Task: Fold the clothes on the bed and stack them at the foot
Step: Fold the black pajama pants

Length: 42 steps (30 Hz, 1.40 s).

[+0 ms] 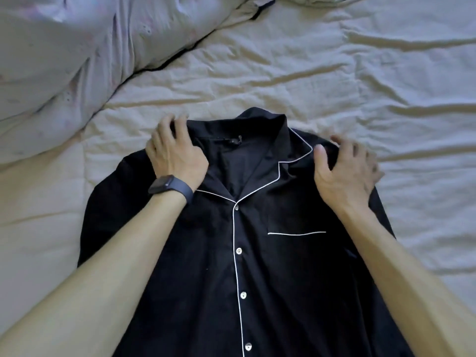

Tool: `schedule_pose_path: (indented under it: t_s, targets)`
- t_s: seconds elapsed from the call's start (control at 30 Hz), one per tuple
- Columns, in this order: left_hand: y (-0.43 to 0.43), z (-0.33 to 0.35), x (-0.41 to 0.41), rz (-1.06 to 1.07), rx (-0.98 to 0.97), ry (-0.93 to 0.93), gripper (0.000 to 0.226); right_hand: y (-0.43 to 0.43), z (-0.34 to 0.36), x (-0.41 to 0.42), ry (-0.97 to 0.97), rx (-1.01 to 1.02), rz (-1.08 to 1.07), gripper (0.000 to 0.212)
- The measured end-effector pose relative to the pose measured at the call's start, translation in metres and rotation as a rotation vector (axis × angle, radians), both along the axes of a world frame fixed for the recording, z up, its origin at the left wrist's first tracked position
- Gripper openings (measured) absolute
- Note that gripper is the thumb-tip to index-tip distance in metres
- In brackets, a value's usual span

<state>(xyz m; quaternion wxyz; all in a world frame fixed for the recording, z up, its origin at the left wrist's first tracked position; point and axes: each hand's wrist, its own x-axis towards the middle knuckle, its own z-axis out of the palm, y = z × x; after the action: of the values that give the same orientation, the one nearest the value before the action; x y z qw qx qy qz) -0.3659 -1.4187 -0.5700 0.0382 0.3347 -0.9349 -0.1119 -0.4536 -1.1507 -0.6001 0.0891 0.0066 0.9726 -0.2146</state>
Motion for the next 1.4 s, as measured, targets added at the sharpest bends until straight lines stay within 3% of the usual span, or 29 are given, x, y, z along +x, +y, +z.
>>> schedule_pose_path:
  t_s: [0.1, 0.2, 0.27, 0.37, 0.47, 0.6, 0.67, 0.73, 0.83, 0.9, 0.97, 1.03, 1.13, 1.2, 1.3, 1.4]
  targets:
    - [0.077, 0.003, 0.011, -0.405, 0.034, 0.008, 0.058, 0.071, 0.013, 0.06, -0.04, 0.022, -0.302, 0.06]
    - [0.164, -0.006, 0.033, -0.734, 0.116, -0.096, 0.061, 0.148, 0.031, 0.125, -0.373, -0.166, -0.39, 0.05]
    - [0.207, -0.015, 0.044, -0.789, 0.192, -0.271, 0.066, 0.179, 0.052, 0.155, -0.654, -0.289, -0.342, 0.045]
    - [0.237, -0.026, 0.047, -0.628, 0.292, -0.43, 0.077, 0.213, 0.057, 0.161, -0.863, -0.085, -0.121, 0.038]
    - [0.238, -0.031, 0.047, -0.564, 0.306, -0.422, 0.082, 0.235, 0.068, 0.108, -0.597, 0.034, -0.194, 0.012]
    - [0.227, -0.028, 0.046, -0.627, 0.258, -0.441, 0.082, 0.26, 0.109, 0.004, 0.087, 0.013, -0.364, 0.048]
    - [0.228, -0.022, 0.042, -0.615, 0.24, -0.477, 0.082, 0.267, 0.122, -0.044, 0.308, 0.035, -0.346, 0.049]
    - [0.232, -0.015, 0.03, -0.604, 0.207, -0.529, 0.079, 0.271, 0.123, -0.081, 0.382, 0.161, -0.346, 0.047]
    - [0.23, 0.0, -0.002, -0.599, 0.183, -0.511, 0.059, 0.273, 0.101, -0.098, 0.145, 0.231, -0.393, 0.056]
    - [0.225, 0.009, -0.031, -0.598, 0.171, -0.41, 0.045, 0.277, 0.076, -0.084, -0.11, 0.103, -0.506, 0.065]
    - [0.223, 0.015, -0.062, -0.632, 0.124, -0.322, 0.045, 0.282, 0.054, -0.055, -0.256, -0.182, -0.657, 0.065]
    - [0.229, 0.017, -0.09, -0.742, 0.06, -0.339, 0.057, 0.285, 0.036, -0.029, -0.277, -0.424, -0.771, 0.051]
    - [0.257, 0.014, -0.12, -0.939, 0.059, -0.42, 0.075, 0.297, 0.019, -0.027, -0.286, -0.63, -0.91, 0.029]
    - [0.287, 0.012, -0.131, -1.018, 0.115, -0.455, 0.083, 0.297, 0.02, -0.046, -0.402, -0.997, -0.997, 0.021]
    - [0.344, 0.005, -0.139, -1.077, 0.179, -0.485, 0.084, 0.293, 0.032, -0.07, -0.618, -1.259, -0.856, 0.023]
    - [0.389, 0.0, -0.15, -0.977, 0.354, -0.466, 0.05, 0.292, 0.036, -0.072, -0.606, -1.373, -0.712, 0.028]
